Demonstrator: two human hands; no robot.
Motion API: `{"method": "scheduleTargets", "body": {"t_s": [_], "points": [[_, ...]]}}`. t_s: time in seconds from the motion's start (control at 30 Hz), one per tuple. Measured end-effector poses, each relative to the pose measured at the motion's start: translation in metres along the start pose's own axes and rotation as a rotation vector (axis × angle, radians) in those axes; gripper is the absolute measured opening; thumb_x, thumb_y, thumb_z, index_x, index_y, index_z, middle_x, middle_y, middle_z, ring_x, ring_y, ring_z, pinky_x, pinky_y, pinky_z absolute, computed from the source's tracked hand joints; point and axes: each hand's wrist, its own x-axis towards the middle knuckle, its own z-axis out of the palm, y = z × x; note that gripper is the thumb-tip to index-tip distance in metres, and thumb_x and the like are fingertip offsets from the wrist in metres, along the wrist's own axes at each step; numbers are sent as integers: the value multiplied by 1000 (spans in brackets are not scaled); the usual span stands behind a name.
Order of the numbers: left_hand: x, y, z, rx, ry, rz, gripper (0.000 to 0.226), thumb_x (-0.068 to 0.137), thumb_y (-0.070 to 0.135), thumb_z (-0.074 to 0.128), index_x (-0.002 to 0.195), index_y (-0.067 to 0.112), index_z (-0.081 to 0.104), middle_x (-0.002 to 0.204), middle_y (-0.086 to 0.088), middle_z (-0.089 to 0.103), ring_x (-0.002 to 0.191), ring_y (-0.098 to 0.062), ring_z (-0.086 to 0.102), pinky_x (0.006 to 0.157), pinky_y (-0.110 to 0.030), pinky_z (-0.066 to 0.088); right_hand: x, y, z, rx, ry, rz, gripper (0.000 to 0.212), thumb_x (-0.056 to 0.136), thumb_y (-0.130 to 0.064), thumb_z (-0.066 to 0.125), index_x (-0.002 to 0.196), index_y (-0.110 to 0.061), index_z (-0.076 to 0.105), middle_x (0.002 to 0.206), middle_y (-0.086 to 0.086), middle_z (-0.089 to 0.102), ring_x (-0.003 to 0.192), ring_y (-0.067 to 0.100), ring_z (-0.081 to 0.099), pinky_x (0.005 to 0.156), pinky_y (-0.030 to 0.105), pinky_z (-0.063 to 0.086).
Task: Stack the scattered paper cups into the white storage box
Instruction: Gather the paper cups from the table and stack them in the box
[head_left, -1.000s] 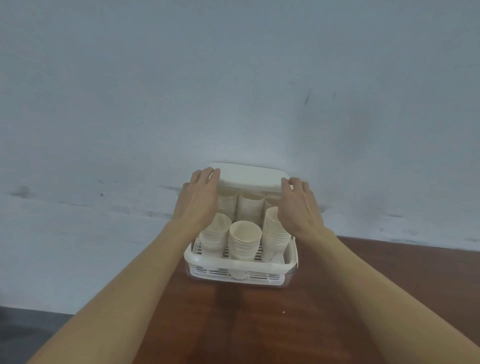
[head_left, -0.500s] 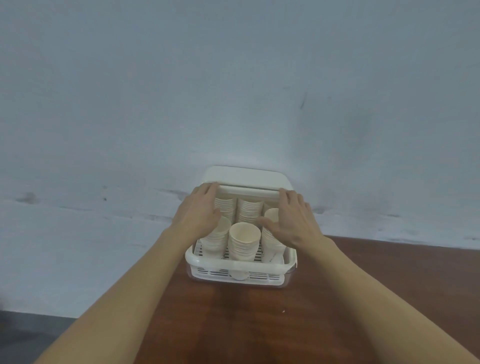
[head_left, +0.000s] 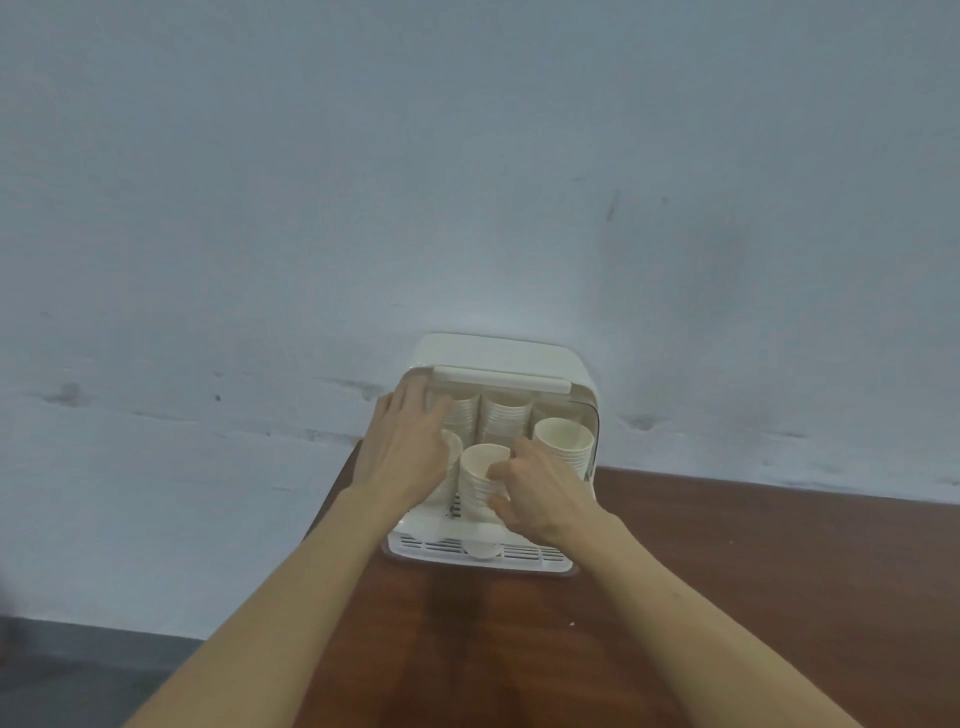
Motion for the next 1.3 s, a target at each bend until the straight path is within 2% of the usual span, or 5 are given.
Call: {"method": "scheduleTargets", "body": {"t_s": [0.27, 0.67, 0.93, 1.1, 1.3], "points": [[-20, 12, -1, 17, -205, -70, 29, 87, 40, 53, 101, 16, 62, 112, -5, 46, 100, -24, 50, 73, -35, 46, 12, -7, 4, -100, 41, 42, 14, 87, -13, 59, 99, -9, 63, 107, 12, 48, 106, 29, 48, 73, 32, 37], [-18, 15, 16, 115, -337, -90, 27, 93, 14, 52, 119, 12, 55, 136, -12, 41, 126, -26, 42, 79, -32, 48, 14, -2, 4, -113, 39, 80, 36, 81, -6, 59, 117, -9, 52, 118, 13, 48, 110, 29, 46, 79, 33, 42], [2, 8, 2, 24, 155, -96, 19, 79, 10, 67, 98, 9, 62, 90, -7, 58, 73, -25, 58, 51, -30, 39, 30, 38, -30, -118, 415, 339, 32, 80, -1, 41, 110, -5, 51, 103, 15, 49, 93, 32, 45, 71, 34, 34], [31, -5, 8, 50, 122, -70, 47, 81, 3, 63, 127, 7, 53, 117, -13, 54, 95, -32, 53, 70, -40, 46, 31, 56, -30, -172, 337, 306, 28, 82, 1, 40, 104, -7, 53, 101, 14, 48, 91, 31, 43, 71, 32, 31], [21, -10, 15, 5, 112, -48, 17, 80, 2, 69, 93, 13, 65, 97, -3, 61, 87, -26, 51, 70, -33, 39, 13, 55, -30, -136, 366, 239, 15, 91, -2, 45, 100, -11, 53, 99, 10, 54, 88, 28, 47, 67, 31, 27]]}}
